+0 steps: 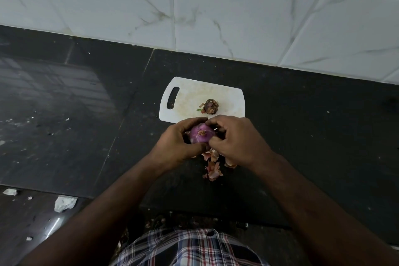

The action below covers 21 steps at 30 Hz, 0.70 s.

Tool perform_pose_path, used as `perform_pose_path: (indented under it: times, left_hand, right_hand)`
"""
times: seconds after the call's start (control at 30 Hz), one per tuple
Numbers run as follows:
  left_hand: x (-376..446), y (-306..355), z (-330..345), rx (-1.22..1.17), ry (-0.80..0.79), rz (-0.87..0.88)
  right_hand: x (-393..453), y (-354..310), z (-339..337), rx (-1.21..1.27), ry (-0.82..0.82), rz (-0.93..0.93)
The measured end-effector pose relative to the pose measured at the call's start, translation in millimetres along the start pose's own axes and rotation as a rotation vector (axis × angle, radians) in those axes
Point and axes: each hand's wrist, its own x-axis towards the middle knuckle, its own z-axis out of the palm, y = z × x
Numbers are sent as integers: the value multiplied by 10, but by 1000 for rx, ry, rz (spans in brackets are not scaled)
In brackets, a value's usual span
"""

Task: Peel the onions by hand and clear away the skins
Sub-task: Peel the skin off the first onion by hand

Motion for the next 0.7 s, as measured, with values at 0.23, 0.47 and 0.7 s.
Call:
perform_pose_path:
  times: [0.23, 0.47, 0.7]
  left_hand:
    - [17, -31, 15, -2, 8, 18]
    - [37, -31, 5, -16, 31, 5]
    - [50, -98, -25, -143, -6, -66]
  right_hand:
    - [-2, 22, 51, 20, 80, 40]
    - [25, 207, 27, 393, 6, 194]
    - [-12, 265, 9, 543, -8, 241]
